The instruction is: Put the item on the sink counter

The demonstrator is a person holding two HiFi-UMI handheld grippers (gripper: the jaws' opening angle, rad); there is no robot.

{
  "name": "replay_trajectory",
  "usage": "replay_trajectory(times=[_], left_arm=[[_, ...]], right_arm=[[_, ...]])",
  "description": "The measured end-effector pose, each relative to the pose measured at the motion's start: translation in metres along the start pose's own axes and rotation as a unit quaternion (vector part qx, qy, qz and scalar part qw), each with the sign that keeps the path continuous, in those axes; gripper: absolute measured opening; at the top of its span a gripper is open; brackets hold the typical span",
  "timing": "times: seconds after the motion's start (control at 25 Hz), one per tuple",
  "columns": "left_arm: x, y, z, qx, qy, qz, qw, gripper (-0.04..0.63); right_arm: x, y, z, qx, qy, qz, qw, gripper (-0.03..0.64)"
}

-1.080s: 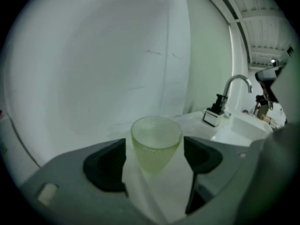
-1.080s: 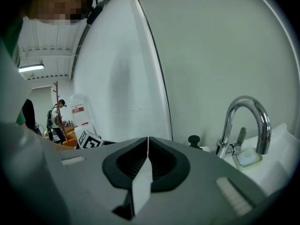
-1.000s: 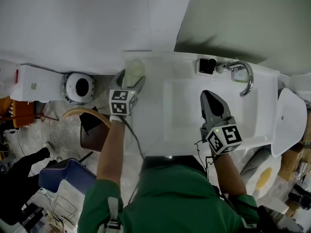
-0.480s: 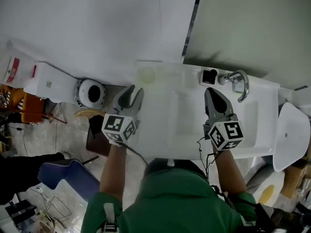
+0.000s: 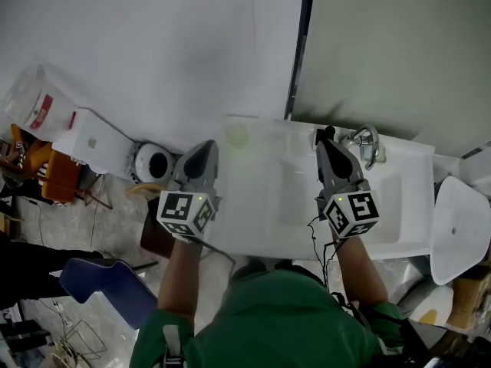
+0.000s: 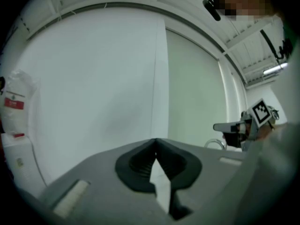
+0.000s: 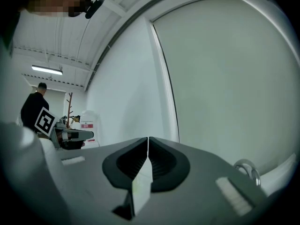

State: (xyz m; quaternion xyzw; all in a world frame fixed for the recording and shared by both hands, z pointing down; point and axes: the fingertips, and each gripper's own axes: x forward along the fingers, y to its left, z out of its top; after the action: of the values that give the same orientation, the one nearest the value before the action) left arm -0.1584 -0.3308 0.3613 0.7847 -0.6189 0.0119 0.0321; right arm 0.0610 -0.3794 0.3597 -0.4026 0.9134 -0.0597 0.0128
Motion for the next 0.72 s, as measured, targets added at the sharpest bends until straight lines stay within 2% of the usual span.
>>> replay_trajectory(times=[0.32,0.72], left_arm=[[-0.019,-0.018,0.040,0.026,-0.034,0.017,0.9989,-0.002],[-0.029,-0.018,0.066,0.020,-0.047,0.040,0.9979,-0.002]], right_arm=[[-0.015,0.006,0.031,-0.017,-0.025,0.006,1.000,0.006],[-0.028,0.014,0.062,-0.041,-0.044,0.017,0.998,0.006]])
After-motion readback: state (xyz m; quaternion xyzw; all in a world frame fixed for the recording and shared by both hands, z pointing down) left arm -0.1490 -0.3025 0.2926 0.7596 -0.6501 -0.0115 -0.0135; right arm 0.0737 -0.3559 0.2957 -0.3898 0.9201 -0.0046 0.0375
